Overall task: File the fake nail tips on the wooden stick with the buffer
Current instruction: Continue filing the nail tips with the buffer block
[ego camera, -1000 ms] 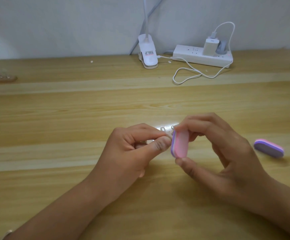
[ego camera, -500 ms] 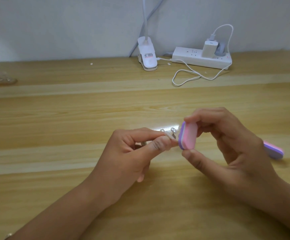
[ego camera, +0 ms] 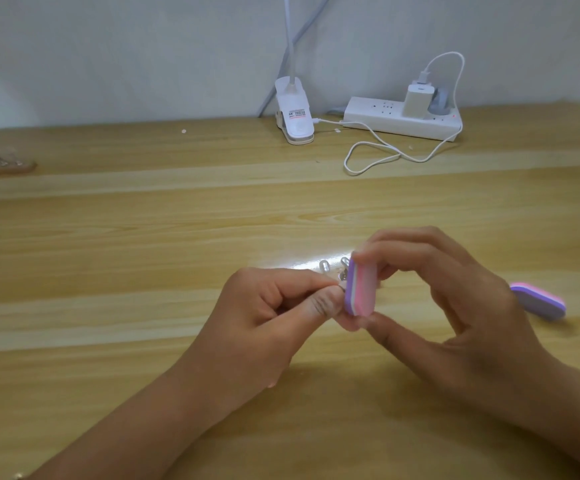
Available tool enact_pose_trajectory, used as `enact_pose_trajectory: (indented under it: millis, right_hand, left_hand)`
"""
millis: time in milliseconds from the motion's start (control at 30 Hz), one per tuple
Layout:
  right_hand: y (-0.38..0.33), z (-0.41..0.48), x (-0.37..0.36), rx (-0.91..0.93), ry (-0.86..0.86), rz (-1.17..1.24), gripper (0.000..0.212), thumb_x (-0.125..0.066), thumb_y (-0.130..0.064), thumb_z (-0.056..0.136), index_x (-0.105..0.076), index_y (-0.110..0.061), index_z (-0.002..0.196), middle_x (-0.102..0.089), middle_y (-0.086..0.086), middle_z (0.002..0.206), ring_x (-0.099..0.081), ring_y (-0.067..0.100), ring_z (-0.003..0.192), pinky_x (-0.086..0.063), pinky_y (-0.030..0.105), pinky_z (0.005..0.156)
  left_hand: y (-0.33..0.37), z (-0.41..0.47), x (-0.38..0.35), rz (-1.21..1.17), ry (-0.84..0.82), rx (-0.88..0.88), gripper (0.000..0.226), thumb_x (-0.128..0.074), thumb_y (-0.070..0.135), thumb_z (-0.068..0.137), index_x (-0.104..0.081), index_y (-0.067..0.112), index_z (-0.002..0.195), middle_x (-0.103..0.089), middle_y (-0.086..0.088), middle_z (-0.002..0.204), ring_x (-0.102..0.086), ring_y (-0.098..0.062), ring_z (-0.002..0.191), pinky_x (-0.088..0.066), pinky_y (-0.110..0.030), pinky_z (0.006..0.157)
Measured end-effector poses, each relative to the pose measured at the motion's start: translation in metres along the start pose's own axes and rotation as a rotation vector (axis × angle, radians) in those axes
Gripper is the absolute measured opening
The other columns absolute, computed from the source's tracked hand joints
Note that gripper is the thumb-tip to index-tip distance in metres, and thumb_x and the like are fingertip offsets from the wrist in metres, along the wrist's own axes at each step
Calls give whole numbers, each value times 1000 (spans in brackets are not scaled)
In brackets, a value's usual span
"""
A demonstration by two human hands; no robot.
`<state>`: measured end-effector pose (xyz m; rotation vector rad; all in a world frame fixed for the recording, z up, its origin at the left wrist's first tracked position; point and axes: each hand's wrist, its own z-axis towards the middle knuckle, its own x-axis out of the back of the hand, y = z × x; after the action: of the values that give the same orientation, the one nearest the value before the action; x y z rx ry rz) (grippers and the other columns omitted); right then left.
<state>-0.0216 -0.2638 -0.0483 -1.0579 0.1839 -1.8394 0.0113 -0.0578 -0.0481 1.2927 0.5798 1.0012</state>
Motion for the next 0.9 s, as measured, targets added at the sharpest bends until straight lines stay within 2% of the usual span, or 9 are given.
enact_pose_trajectory:
  millis: [67,167,267,367,500,600,733,800,900]
  right_hand:
    - [0,0,0,-9,6,-26,37,-76,-8,83,-63,-5,118,-60,3,119,-61,16,107,-46,19,92]
    - [-1,-2,-1,19,-10,-36,36,-75,-6,83,-64,-3,116,-60,4,118,-60,13,109,-43,16,95]
    - [-1,-2,1,-5,5,-50,36,-76,-6,82,-64,-4,116,-60,4,117,-61,14,107,-44,17,93]
    - [-4,-5,-2,24,-24,-50,35,-75,-8,85,-64,-4,118,-60,5,117,-60,13,110,-43,18,97]
    - [-3,-2,2,-4,-9,-78,37,-76,-3,79,-64,-4,114,-61,5,115,-60,12,109,-42,14,95]
    - [-5,-4,0,9,-40,-54,32,-72,-8,86,-64,-4,117,-60,6,116,-60,13,111,-41,15,97]
    - [-1,-2,4,-12,-49,-84,36,-75,-5,82,-64,-4,116,-60,5,115,-60,13,110,-43,16,96]
    - [-2,-4,4,1,-85,-81,38,-74,-6,81,-64,-4,118,-60,6,117,-60,15,113,-43,19,98]
    - [-3,-4,5,25,-109,-75,36,-72,-8,84,-64,-4,119,-60,7,118,-59,14,115,-43,18,99]
  left_hand:
    - [1,0,-1,-10,-23,-13,20,-60,26,92,-78,18,89,-68,-15,61,-36,-3,31,-30,-14,37]
    - [3,0,-2,-5,-29,-79,20,-59,16,93,-77,8,89,-61,14,50,-40,8,35,-35,-5,44]
    - [2,2,-1,2,-24,-41,21,-61,21,92,-79,14,83,-65,-14,56,-34,-4,31,-29,-11,40]
    - [3,1,-3,-11,-16,-58,21,-60,14,92,-77,5,84,-54,15,44,-37,7,34,-32,-5,43]
    - [2,2,-3,6,-15,-42,23,-58,13,92,-77,9,79,-66,8,55,-40,8,35,-32,-4,44]
    - [3,1,-3,12,-36,-30,23,-56,9,93,-75,3,82,-56,19,46,-40,10,35,-32,-2,44]
    - [4,1,-2,-14,-50,-10,24,-54,8,93,-75,5,82,-72,0,66,-45,11,37,-34,-1,45]
    - [5,0,-3,-16,-65,-9,23,-54,5,93,-74,1,84,-70,3,62,-47,13,39,-35,0,47]
    - [5,1,-2,1,-58,11,24,-55,13,92,-77,11,83,-69,6,59,-40,7,33,-31,-8,39]
